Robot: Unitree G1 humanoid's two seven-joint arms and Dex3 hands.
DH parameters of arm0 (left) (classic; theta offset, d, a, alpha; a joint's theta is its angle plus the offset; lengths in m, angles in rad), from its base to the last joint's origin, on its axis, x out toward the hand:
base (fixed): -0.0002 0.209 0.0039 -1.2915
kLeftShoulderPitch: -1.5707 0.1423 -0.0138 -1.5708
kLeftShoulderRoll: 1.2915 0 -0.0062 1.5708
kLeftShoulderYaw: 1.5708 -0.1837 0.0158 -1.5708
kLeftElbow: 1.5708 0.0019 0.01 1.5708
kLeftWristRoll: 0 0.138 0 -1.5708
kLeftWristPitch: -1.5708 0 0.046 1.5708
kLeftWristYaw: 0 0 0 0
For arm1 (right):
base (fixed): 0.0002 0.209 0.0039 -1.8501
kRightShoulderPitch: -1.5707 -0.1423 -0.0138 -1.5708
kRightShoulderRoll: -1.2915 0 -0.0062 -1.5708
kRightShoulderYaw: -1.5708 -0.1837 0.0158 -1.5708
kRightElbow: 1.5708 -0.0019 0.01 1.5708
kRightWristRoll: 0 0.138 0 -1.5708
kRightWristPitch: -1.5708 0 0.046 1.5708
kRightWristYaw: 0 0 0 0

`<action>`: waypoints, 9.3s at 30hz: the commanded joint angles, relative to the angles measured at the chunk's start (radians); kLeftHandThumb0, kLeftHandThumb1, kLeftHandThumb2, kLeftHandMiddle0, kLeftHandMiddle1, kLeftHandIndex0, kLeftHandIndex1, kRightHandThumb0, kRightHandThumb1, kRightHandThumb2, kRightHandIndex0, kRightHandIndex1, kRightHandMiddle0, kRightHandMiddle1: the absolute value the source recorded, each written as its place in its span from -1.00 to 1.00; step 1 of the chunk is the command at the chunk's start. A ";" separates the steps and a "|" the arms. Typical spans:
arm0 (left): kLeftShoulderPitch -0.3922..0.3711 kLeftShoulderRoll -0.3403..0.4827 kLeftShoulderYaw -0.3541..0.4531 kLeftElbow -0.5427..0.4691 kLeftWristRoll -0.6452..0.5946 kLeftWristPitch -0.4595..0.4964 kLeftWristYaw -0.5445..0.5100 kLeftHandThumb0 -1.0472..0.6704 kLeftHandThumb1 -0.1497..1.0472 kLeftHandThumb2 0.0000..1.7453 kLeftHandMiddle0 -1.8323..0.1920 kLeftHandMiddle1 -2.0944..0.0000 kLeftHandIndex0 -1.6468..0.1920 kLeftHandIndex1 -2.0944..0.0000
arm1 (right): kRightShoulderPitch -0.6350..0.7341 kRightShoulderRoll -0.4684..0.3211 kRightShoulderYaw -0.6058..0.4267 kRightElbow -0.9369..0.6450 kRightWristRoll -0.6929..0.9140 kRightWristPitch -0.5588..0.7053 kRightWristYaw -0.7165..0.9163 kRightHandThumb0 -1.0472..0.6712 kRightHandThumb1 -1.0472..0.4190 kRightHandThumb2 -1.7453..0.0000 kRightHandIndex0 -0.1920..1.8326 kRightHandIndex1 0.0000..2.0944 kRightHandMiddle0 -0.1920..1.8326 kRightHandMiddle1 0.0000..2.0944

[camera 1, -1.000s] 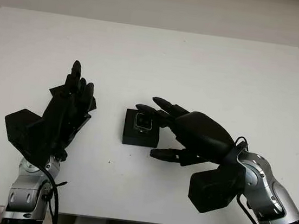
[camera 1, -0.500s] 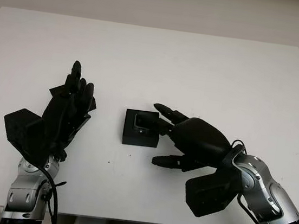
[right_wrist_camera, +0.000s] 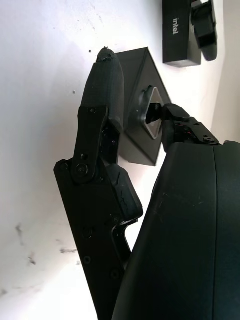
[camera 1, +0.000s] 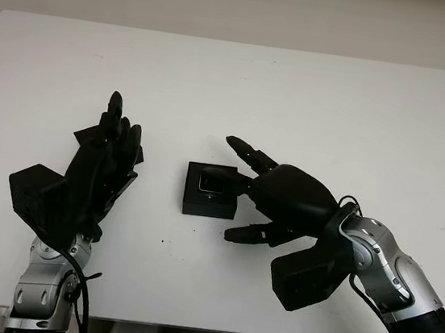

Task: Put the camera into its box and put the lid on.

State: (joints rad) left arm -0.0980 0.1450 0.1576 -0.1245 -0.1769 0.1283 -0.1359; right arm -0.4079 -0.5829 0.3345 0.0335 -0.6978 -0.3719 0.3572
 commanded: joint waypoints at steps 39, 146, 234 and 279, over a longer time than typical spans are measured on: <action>-0.167 0.514 -0.010 0.090 0.530 -0.064 -0.008 -0.83 1.00 -0.91 1.00 1.00 1.00 1.00 | -0.049 0.226 -0.313 0.006 0.459 0.414 -0.158 -0.72 -1.00 0.32 -0.82 -0.93 -0.79 -0.97; -0.472 0.527 -0.306 0.018 0.713 -0.045 -0.276 -0.10 0.89 -0.94 0.42 -0.57 0.40 -0.25 | 0.007 0.277 -0.341 0.017 0.516 0.405 -0.258 -0.69 -1.00 0.34 -0.77 -0.94 -0.75 -0.95; -0.378 0.160 -0.565 -0.088 1.057 0.257 -0.309 -0.04 0.85 -0.94 0.57 -0.92 0.49 -0.43 | -0.016 0.353 -0.338 0.138 0.521 0.304 -0.344 -0.66 -1.00 0.35 -0.78 -0.95 -0.74 -0.92; -0.337 0.126 -0.644 0.077 1.163 0.206 -0.238 -0.10 0.83 -0.93 0.45 -0.99 0.67 -0.34 | 0.006 0.356 -0.347 0.100 0.536 0.318 -0.337 -0.66 -1.00 0.36 -0.78 -0.95 -0.76 -0.88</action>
State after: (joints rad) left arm -0.4734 0.2761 -0.4599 -0.0842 0.9784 0.3254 -0.3679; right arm -0.3991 -0.2281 -0.0077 0.1555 -0.1692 -0.0578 0.0186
